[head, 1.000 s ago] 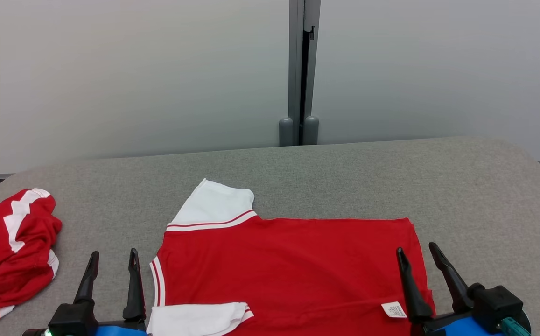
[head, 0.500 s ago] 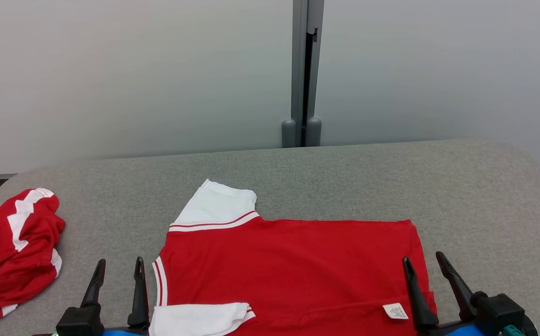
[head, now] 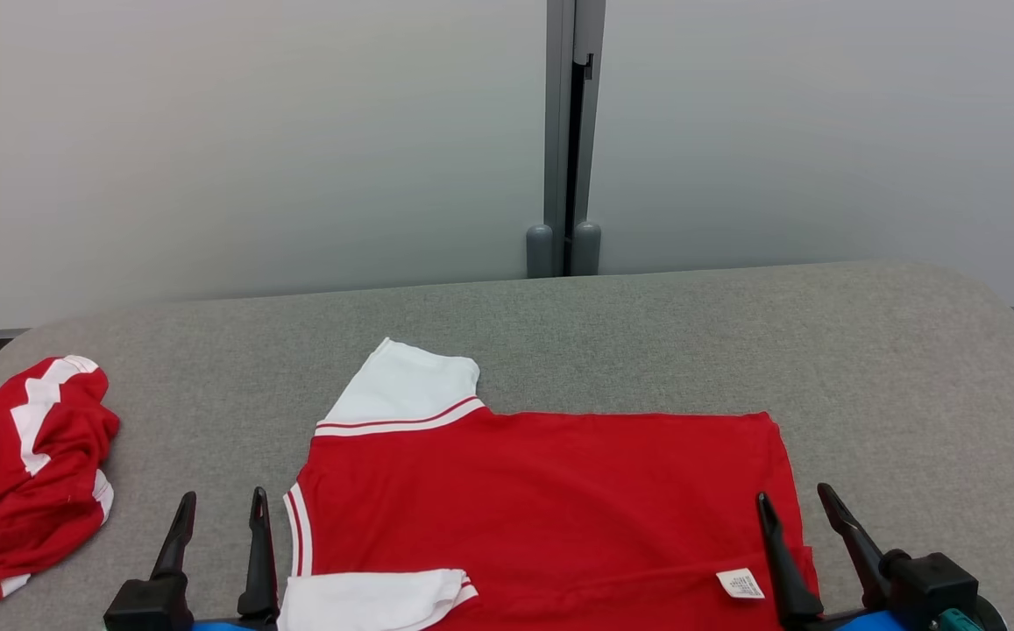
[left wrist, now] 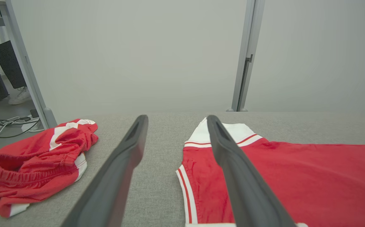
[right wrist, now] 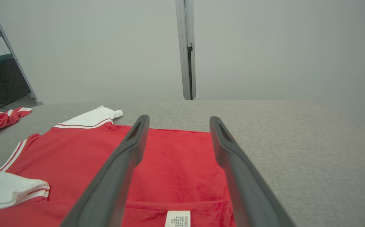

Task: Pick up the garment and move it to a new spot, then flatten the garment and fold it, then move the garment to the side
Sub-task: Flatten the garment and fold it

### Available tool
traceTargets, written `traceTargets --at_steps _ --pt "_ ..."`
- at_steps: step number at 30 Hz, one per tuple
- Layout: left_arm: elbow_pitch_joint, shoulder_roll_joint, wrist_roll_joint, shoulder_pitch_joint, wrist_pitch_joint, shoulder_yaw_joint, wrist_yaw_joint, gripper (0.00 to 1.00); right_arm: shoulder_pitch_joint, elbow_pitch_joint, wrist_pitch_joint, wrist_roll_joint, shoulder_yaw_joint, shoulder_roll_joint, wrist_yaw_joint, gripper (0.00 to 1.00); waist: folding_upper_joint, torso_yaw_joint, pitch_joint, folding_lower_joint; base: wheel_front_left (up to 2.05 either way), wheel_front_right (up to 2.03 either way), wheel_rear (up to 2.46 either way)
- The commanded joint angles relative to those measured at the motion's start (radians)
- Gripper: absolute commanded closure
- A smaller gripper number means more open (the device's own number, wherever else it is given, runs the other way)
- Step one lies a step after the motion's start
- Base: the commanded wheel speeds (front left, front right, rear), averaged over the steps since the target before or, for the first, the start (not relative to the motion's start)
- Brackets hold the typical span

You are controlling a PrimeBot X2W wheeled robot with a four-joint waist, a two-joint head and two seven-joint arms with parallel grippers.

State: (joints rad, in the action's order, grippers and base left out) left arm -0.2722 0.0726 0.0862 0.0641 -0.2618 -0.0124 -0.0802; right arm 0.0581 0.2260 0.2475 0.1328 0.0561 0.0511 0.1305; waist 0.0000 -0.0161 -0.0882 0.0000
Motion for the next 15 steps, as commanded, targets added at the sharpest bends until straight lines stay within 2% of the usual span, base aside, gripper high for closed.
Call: traceTargets --at_steps 1,9,15 --pt "-0.003 0.0 -0.005 -0.001 -0.004 -0.003 -0.004 0.0 -0.004 0.005 -0.005 -0.005 -0.004 -0.001 0.0 0.0 0.0 -0.001 0.0 0.0 0.0 0.0 0.0" --pt "-0.056 0.049 0.01 -0.13 -0.004 0.011 -0.029 0.0 -0.094 0.046 -0.035 -0.034 -0.038 0.003 0.0 0.0 0.0 -0.012 0.013 0.0 0.0 0.0 0.0" --pt "-0.147 0.112 0.038 -0.326 0.024 0.058 -0.045 0.0 -0.22 0.089 -0.092 -0.057 -0.039 0.051 0.0 0.0 0.0 -0.031 0.045 0.0 0.0 0.0 0.0"
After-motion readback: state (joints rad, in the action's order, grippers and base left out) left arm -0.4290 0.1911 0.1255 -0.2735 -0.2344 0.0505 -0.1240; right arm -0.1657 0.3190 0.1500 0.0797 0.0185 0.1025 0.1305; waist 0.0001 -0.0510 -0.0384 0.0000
